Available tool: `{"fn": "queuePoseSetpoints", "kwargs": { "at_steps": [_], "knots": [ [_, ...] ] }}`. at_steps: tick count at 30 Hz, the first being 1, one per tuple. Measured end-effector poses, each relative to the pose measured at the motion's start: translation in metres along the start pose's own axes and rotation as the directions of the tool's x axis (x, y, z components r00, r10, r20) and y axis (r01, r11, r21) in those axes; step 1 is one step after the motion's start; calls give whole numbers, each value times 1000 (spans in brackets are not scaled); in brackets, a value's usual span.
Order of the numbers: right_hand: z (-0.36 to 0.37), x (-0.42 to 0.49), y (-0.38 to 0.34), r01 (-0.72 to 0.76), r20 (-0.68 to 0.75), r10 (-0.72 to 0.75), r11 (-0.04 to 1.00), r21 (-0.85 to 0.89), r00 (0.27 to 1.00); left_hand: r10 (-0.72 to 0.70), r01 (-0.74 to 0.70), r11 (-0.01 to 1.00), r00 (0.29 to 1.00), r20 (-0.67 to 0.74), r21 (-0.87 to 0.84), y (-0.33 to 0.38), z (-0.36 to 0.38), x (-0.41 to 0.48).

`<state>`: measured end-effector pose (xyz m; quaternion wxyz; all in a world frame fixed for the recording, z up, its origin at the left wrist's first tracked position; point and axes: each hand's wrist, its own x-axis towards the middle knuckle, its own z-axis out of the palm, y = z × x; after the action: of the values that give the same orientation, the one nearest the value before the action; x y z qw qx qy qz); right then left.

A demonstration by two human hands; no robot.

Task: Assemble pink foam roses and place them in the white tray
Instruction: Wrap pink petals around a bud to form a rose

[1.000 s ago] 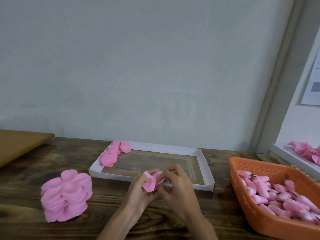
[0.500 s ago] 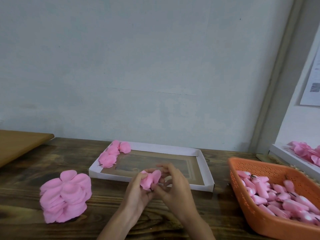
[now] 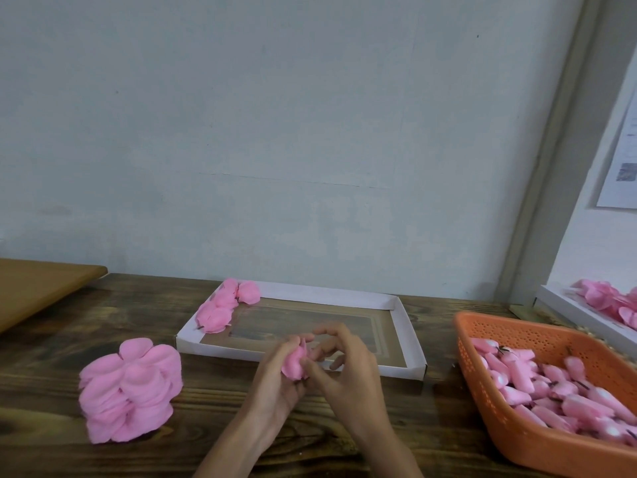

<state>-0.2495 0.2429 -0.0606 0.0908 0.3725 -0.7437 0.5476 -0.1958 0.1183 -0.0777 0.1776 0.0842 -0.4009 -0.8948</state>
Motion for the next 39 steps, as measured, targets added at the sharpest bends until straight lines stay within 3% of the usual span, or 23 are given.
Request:
{"fn": "queuePoseSetpoints", "kwargs": {
  "at_steps": [7, 14, 20, 25, 39],
  "knots": [
    [-4, -1, -2, -20, 60, 19, 1000, 20, 998, 22, -21, 1000, 991, 133, -11, -3, -3, 4],
    [-8, 3, 4, 73, 11, -72, 992, -104, 997, 42, -68, 991, 976, 212, 117, -4, -4, 7],
    [-11, 6, 11, 106, 58, -99, 984, -141, 993, 44, -116, 931, 977, 208, 346, -9, -6, 1],
    [-12, 7, 15, 89, 92, -76, 986, -143, 993, 74, -126, 847, 990, 120, 516, -9, -4, -4],
    [-9, 5, 16, 170, 177, -132, 962, -215, 975, 145, -188, 760, 982, 119, 622, -4, 4, -6]
  ]
}}
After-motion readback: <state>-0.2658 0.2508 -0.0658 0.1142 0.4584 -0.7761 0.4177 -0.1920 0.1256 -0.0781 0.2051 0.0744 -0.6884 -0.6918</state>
